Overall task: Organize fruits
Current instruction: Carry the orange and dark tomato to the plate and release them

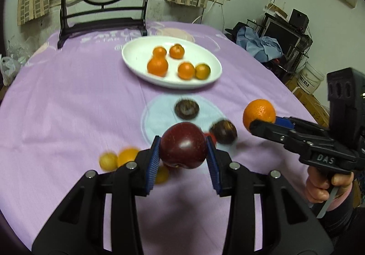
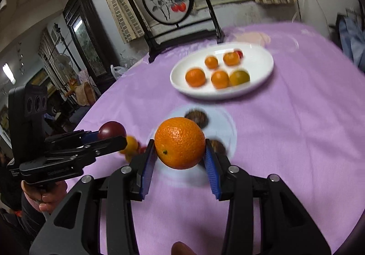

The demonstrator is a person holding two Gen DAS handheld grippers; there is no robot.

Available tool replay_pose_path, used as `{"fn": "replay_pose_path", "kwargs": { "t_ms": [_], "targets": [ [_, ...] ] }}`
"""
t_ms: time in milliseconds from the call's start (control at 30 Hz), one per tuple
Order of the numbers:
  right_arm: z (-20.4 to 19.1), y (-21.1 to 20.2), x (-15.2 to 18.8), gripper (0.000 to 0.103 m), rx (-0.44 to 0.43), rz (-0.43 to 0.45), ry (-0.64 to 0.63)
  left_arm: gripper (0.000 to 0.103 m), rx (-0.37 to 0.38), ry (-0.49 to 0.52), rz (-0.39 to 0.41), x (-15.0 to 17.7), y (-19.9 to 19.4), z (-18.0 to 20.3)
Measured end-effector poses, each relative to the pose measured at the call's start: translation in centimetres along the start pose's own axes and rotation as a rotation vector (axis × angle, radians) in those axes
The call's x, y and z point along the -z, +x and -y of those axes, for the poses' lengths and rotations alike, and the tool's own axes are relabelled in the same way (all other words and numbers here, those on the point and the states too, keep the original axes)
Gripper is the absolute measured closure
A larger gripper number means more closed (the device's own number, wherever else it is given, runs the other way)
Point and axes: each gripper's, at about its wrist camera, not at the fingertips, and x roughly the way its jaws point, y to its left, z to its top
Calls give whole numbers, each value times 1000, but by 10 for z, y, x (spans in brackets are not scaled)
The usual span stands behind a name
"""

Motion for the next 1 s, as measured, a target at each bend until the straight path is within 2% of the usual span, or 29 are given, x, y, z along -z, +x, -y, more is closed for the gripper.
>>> {"fn": "replay_pose_path", "kwargs": {
  "t_ms": [133,300,467,567,800,867,1000],
  "targets": [
    [1,19,-37,61,58,30,-49,64,-35,33,29,-36,11,-4],
    [35,57,-84,61,100,93,3,64,-87,44,49,-92,46,-17],
    [67,91,-108,61,131,80,66,64,-126,-2,2,-137,102,-41],
    [77,109,-116,61,154,58,61,64,-173,-4,-20,-152,131,-52],
    [82,134,-115,60,172,1,43,64,-195,-45,-96,-154,172,-70],
    [81,134,-115,55,177,-4,38,63,-200,-49,-108,-152,175,-70],
    [74,115,-117,48,146,19,45,30,-243,-37,-61,-150,157,-63]
  ]
}}
